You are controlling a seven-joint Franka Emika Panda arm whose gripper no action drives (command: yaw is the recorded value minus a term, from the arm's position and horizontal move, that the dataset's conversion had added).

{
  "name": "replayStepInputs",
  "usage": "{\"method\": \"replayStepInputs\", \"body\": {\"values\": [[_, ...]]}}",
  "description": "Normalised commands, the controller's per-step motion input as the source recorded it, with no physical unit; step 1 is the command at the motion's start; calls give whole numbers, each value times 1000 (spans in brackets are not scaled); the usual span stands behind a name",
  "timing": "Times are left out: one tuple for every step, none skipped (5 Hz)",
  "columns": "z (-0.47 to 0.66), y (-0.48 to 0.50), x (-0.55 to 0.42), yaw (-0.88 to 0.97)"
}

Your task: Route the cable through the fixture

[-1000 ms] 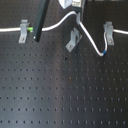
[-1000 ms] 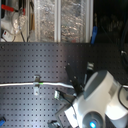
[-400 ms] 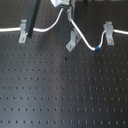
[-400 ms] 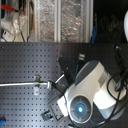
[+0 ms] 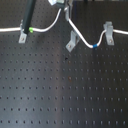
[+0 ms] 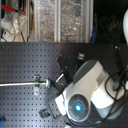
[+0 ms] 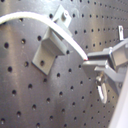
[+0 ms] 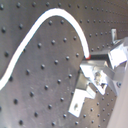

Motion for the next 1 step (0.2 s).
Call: {"method": "replayStepInputs", "body": {"values": [[11,0,0,0]]}}
